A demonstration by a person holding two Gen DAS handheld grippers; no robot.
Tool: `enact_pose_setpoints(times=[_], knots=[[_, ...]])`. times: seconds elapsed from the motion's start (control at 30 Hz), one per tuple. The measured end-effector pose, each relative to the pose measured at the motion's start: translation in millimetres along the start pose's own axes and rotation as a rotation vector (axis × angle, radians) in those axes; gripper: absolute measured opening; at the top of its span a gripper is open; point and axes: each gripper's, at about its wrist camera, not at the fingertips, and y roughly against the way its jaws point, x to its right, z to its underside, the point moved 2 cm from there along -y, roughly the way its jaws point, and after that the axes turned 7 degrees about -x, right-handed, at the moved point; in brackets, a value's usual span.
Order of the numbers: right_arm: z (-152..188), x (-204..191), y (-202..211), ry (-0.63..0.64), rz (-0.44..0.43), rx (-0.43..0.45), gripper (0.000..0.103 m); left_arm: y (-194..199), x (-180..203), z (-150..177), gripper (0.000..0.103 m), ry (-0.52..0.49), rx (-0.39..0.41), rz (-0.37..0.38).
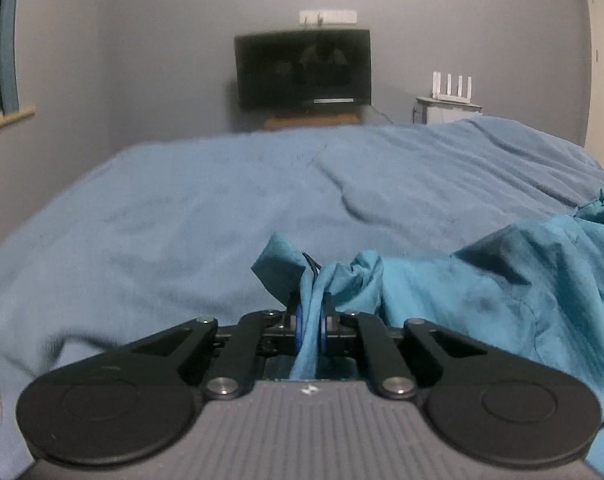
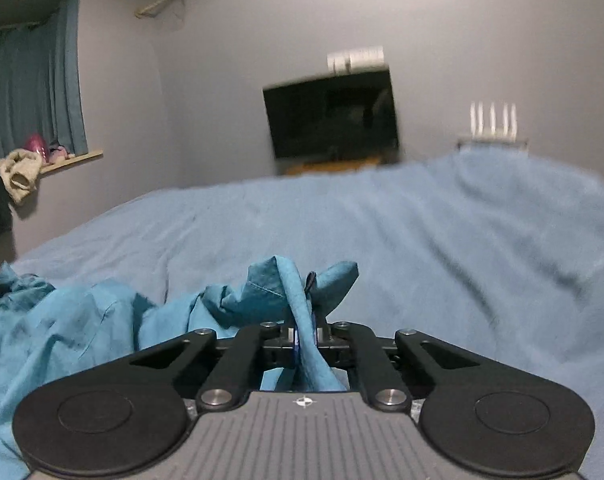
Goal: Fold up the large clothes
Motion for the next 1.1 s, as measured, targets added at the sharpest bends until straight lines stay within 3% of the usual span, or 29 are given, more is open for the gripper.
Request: enact_pose_setpoints(times=[0.2, 0.37, 0.4, 0.43, 0.47, 0.53, 0.57, 0.6, 0.63, 0.73, 0.8, 0.87, 1.0, 1.1], knots=[[-27, 3, 11, 0.008, 0.111, 0.149, 0.004, -13, 25, -61, 0.003, -0.047, 0.099, 0.017], [-55, 31, 11, 0.002, 0.242, 0.276, 0.005, -65, 38, -109, 0.003, -0.037, 0.128, 0.016], [-57, 41, 8, -0.013, 0.258, 0.278, 0.007, -81, 40, -112, 0.006, -0.028, 0.108, 0.009], [-59, 49, -1, -0.036, 0.276, 0.262, 0.017, -100, 41, -112, 0.010, -0.016, 0.060, -0.011], [-58, 59, -13, -0.073, 0.303, 0.227, 0.033, -115, 44, -114, 0.011, -0.003, 0.011, -0.029], [-51, 76, -32, -0.138, 0.346, 0.158, 0.049, -138, 44, -108, 0.013, 0.049, -0.070, -0.080], [-46, 82, -37, -0.150, 0.354, 0.135, 0.049, -141, 42, -104, 0.013, 0.082, -0.078, -0.121], [-41, 85, -41, -0.145, 0.357, 0.112, 0.049, -140, 38, -101, 0.020, 0.116, -0.068, -0.138], [-38, 86, -44, -0.131, 0.360, 0.092, 0.049, -134, 35, -97, 0.035, 0.159, -0.047, -0.143], [-39, 76, -45, -0.089, 0.312, 0.076, 0.049, -103, 40, -83, 0.066, 0.212, 0.043, -0.170], [-38, 60, -43, -0.049, 0.245, 0.077, 0.050, -85, 56, -74, 0.068, 0.197, 0.085, -0.098], [-37, 33, -48, -0.008, 0.151, 0.060, 0.050, -71, 75, -64, 0.068, 0.170, 0.066, 0.011], [-25, -23, -64, 0.136, -0.010, -0.029, 0.050, -69, 127, -40, 0.068, 0.054, -0.030, 0.179], [-11, -56, -73, 0.234, -0.035, -0.102, 0.049, -76, 162, -13, 0.068, -0.094, -0.118, 0.213]])
